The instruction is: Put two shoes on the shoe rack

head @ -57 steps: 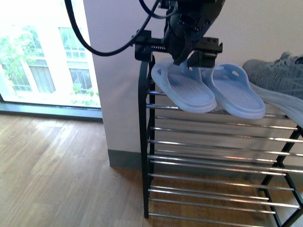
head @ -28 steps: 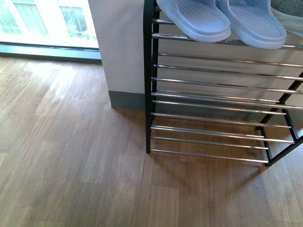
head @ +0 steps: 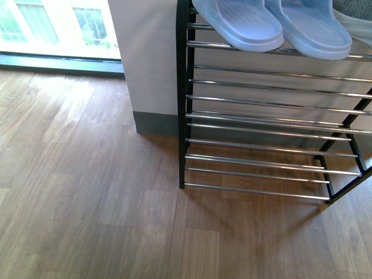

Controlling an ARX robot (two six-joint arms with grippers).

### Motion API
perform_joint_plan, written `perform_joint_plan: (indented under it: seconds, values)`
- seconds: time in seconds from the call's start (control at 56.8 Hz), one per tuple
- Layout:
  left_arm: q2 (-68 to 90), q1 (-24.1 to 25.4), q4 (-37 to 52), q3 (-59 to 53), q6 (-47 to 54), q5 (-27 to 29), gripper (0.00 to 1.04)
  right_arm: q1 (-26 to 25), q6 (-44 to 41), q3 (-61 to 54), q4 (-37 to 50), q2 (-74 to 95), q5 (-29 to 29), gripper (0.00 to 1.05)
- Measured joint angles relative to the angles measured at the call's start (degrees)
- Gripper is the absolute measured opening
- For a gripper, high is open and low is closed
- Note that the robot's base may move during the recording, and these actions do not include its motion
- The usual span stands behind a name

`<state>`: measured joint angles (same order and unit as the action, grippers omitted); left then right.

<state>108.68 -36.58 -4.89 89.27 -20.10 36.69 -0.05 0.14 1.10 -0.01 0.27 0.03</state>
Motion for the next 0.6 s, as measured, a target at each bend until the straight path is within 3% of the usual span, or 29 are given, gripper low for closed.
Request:
perform_joint_plan:
  seconds: [0.246,0.599]
  values:
    - [-15.4,0.0,10.0,-20.3,2.7,3.2,0.95,0.0,0.0,0.0,0.0,0.0,0.0,0.96]
    - [-36.5,-0.9,12.8,-43.4,1.8,9.3,0.95,0.0,0.0,0.0,0.0,0.0,0.0,0.96]
